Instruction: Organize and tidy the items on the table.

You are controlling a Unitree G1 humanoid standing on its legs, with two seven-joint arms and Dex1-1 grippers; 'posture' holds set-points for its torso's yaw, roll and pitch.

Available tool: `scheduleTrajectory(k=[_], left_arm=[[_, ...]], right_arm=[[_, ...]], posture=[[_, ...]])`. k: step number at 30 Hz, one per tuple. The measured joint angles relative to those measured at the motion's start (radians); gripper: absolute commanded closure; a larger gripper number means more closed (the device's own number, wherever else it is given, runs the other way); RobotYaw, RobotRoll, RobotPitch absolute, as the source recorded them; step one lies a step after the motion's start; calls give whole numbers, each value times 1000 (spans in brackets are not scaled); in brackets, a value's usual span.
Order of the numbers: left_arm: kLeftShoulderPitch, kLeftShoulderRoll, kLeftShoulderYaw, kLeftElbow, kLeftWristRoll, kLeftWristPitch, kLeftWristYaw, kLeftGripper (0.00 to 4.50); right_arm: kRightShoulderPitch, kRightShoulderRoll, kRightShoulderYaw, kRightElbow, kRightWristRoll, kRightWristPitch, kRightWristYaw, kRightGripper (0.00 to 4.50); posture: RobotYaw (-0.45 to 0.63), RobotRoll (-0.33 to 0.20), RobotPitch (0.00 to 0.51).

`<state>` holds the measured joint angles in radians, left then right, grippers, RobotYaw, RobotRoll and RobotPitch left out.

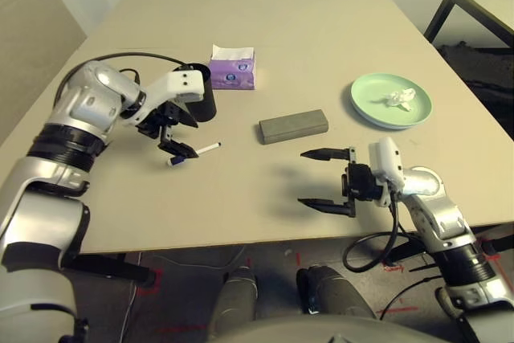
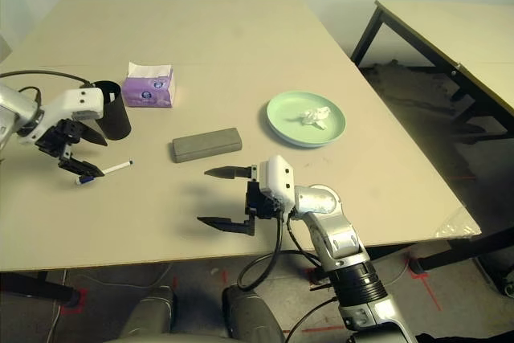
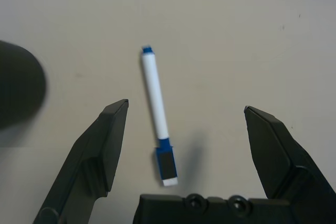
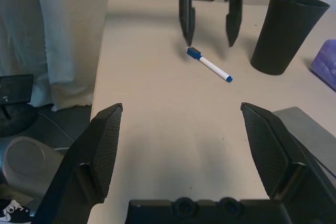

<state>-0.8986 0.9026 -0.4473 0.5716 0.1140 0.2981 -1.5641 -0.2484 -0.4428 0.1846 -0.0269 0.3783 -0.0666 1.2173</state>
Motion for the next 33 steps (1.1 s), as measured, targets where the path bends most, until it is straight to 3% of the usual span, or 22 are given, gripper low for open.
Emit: scheduleTrajectory(k=[10, 14, 24, 33], left_arm=[[21, -65, 9, 168, 48, -114, 81, 25], [-11, -92, 14, 281, 76, -196, 127, 939], [-38, -136, 55, 417, 93, -334, 186, 4407], [-26, -122, 152, 350, 42, -319, 158, 4461]], right_arm=[[-11, 1, 0, 1, -1, 0, -1, 0], [-11, 1, 0, 0, -2, 0, -2, 0], [-14, 2, 1, 0, -3, 0, -10, 0], [-26, 2, 0, 10, -3, 3, -14, 0]], posture=[[-33, 0, 70], [-37, 0, 71], [-30, 0, 74], [-21, 0, 75]])
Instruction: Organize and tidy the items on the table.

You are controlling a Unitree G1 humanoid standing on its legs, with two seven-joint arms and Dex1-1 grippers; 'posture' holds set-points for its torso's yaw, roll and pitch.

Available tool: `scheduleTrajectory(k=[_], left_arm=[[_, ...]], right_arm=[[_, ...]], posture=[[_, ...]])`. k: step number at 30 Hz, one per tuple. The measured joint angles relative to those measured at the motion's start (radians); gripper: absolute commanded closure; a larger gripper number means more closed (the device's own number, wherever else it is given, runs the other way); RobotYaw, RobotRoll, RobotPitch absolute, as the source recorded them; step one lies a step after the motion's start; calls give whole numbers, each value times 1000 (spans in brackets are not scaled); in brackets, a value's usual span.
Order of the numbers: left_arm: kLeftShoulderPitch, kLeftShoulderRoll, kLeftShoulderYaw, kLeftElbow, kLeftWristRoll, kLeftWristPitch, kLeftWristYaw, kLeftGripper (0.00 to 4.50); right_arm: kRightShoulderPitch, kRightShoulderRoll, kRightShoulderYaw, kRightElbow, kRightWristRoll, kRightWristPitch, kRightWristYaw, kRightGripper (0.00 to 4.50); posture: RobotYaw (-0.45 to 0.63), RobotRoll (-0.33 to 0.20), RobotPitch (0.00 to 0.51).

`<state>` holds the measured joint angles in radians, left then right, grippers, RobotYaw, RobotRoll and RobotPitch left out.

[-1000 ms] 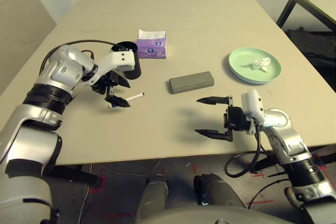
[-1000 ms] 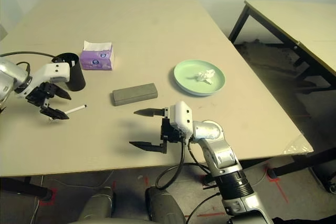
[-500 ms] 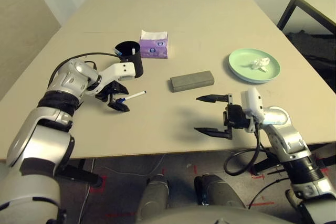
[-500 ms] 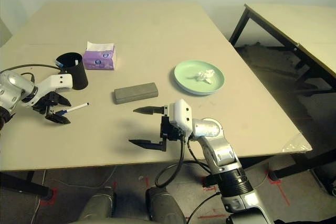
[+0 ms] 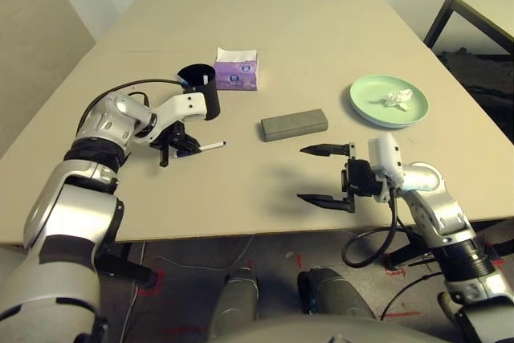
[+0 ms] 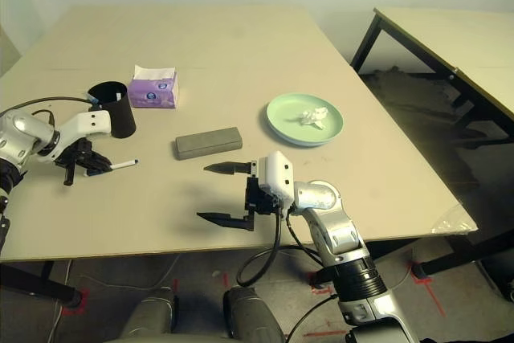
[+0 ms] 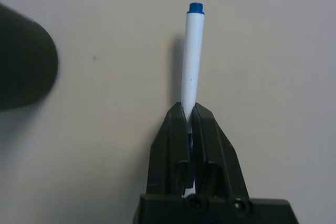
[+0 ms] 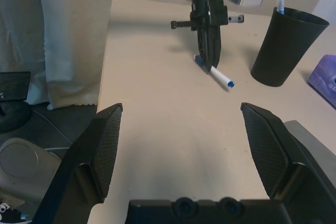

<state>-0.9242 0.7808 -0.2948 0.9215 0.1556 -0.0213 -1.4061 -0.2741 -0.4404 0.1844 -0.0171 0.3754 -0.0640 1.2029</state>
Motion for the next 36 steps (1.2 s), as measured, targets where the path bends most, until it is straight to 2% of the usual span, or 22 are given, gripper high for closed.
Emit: scheduleTrajectory(k=[4, 8, 14, 18, 21, 26, 29, 36], left_arm=[[82, 29, 155, -216, -160, 148, -24, 4461], [237, 31, 336, -444, -307, 285, 72, 4461], [422, -56, 606, -707, -461, 389, 377, 4461], [445, -114, 669, -771, -511, 407, 525, 4461], [411, -117, 667, -757, -511, 393, 589, 4461], [163, -134, 659, -570, -484, 248, 690, 4461], [55, -148, 630, -419, -458, 153, 718, 4461], [-60, -209, 601, -97, -424, -13, 755, 4461]], right_arm=[[-1, 9, -23, -2, 8, 56, -73, 0], [18, 41, -87, -14, 29, 119, -193, 0], [61, 64, -123, -14, -6, 109, -308, 0], [67, 51, -113, -13, -34, 70, -290, 0], [69, 40, -97, -9, -42, 48, -268, 0], [62, 40, -91, 13, -43, 30, -260, 0], [62, 40, -91, 22, -44, 25, -260, 0], [67, 33, -91, 17, -46, 23, -271, 0]], posture=[[-7, 0, 80], [5, 0, 83], [15, 0, 79], [18, 0, 71], [13, 0, 63], [2, 0, 49], [-13, 0, 42], [-39, 0, 33]])
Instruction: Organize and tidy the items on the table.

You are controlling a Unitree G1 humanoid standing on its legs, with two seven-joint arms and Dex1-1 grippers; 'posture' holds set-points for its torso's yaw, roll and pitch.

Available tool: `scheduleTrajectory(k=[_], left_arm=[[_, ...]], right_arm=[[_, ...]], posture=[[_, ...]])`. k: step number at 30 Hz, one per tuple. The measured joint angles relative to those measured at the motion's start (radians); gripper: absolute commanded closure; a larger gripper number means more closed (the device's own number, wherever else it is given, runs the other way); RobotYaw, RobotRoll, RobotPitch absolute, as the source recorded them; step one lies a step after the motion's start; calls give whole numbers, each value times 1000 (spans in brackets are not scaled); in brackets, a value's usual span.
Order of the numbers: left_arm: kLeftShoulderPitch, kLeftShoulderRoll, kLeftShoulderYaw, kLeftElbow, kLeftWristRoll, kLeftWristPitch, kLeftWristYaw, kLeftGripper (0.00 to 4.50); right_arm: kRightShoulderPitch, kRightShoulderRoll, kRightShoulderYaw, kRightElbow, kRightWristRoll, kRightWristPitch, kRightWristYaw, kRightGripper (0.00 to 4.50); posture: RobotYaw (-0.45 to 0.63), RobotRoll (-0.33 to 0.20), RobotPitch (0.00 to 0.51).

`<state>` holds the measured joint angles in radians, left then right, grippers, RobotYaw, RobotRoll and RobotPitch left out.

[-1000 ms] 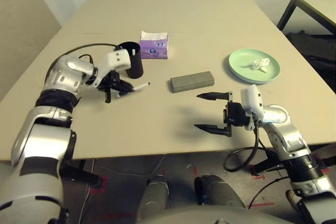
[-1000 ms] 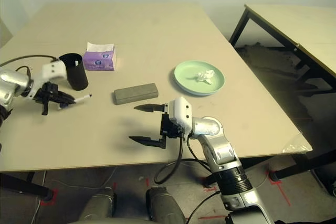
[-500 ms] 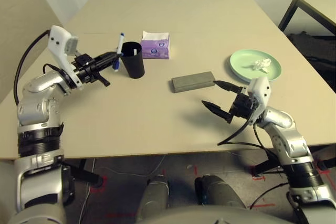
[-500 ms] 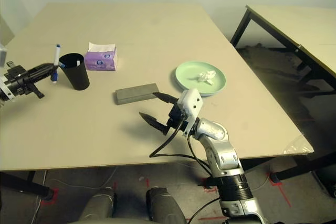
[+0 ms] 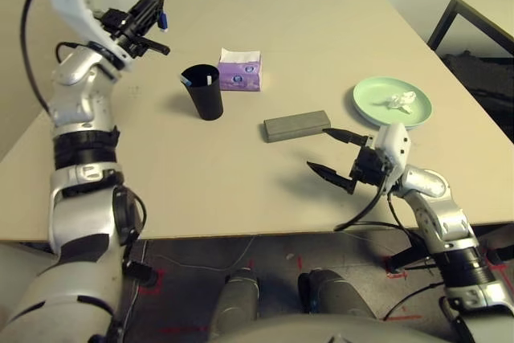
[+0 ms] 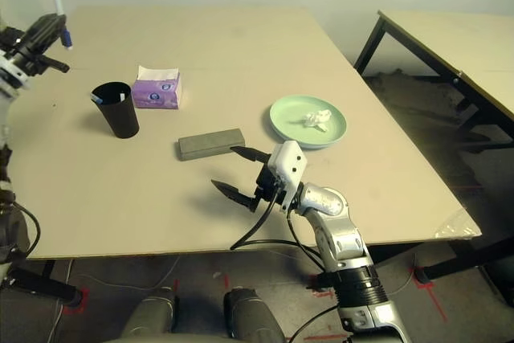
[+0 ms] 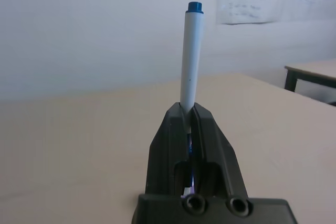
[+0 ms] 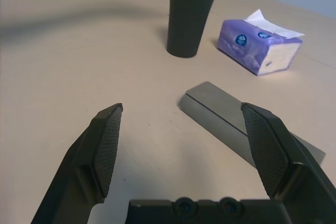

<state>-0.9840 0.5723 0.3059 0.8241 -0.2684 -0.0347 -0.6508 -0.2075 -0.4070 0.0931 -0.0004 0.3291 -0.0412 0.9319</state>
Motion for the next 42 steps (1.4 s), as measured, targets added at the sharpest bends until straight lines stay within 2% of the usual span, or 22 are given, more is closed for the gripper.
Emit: scheduleTrajectory(k=[6, 17, 20, 30, 38, 42], left_arm=[[-5, -81, 44, 83, -47, -54, 48, 4461], [95, -126, 43, 79, -56, -93, 87, 4461], [116, -126, 32, 78, -48, -95, 94, 3600], [129, -115, 23, 76, -44, -95, 98, 32], [123, -94, 23, 76, -44, -95, 97, 32], [100, -64, 23, 52, -46, -82, 87, 32]], right_arm=[[17, -8, 0, -2, -1, 0, -12, 0], [15, -13, 0, -1, -2, -1, -12, 0], [15, -13, 0, -3, -1, 2, -10, 0], [15, -19, 0, -10, 3, 16, 3, 0], [9, -11, 0, -12, 3, 21, -5, 0], [-8, -8, -13, -65, 25, 81, -48, 0]], posture=[[-38, 0, 36], [-32, 0, 46], [-30, 0, 50], [-24, 0, 51], [-37, 0, 56], [-62, 0, 61]])
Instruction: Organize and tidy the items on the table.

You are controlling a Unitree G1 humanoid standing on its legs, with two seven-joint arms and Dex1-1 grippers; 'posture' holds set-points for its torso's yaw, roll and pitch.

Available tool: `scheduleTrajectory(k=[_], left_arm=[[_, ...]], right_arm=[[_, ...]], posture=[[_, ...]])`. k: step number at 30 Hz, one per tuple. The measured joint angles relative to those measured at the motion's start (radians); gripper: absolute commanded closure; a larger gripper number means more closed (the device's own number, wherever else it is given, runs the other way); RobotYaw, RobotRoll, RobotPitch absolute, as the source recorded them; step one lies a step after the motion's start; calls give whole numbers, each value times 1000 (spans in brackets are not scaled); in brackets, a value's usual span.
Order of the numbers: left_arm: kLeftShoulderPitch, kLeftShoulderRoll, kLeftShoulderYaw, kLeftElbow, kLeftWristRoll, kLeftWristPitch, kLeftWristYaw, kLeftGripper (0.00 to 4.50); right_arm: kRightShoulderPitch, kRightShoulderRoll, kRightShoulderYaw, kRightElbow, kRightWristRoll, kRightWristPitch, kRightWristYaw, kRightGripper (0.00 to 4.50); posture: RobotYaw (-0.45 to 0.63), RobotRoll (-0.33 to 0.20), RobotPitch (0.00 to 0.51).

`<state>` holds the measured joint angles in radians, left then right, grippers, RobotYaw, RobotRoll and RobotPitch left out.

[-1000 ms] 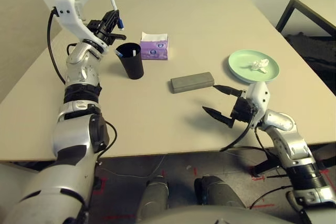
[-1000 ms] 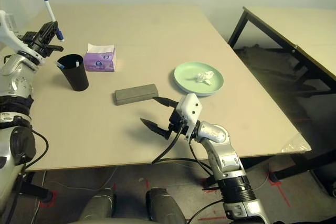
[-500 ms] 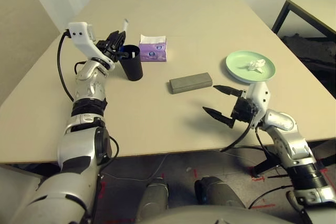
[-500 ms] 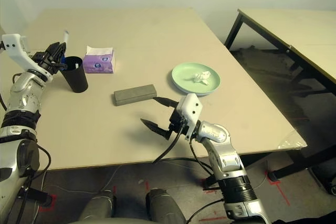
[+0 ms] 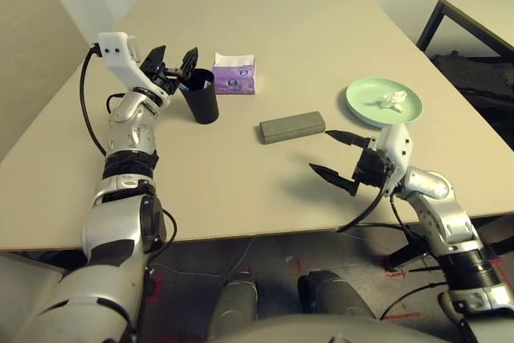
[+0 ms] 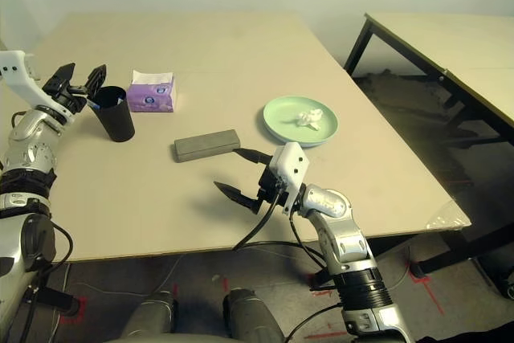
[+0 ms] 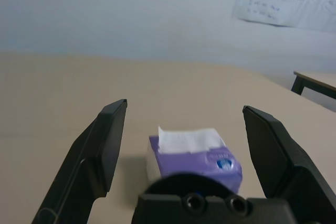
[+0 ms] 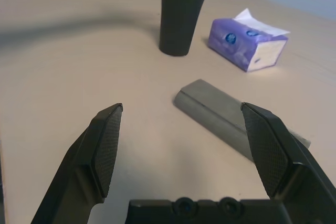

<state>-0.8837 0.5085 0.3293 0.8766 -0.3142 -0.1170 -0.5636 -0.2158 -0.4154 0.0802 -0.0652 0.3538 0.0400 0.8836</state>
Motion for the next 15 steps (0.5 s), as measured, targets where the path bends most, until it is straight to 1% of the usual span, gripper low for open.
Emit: scheduleTrajectory(k=[3, 5, 9, 12, 14, 15], left_arm=[[-3, 34, 2, -33, -3, 16, -12, 32], [-3, 55, 3, -52, -5, 31, -19, 32], [13, 118, 14, -98, -16, 63, -37, 32], [55, 143, 34, -140, -39, 85, -47, 32], [104, 151, 50, -176, -52, 101, -56, 32], [138, 152, 57, -204, -64, 111, -64, 32]], right_arm=[[-20, -5, -51, -72, 39, 67, -51, 0], [-27, -28, -90, -124, 70, 121, -81, 0], [-44, -122, -229, -213, 173, 254, -133, 0], [-54, -192, -354, -197, 228, 305, -160, 0], [-52, -237, -428, -138, 233, 304, -161, 0], [-45, -261, -472, -78, 231, 292, -160, 0]], posture=[[-79, 0, 61], [-100, 0, 60], [-123, 0, 63], [-131, 0, 65], [-128, 0, 64], [-125, 0, 63]])
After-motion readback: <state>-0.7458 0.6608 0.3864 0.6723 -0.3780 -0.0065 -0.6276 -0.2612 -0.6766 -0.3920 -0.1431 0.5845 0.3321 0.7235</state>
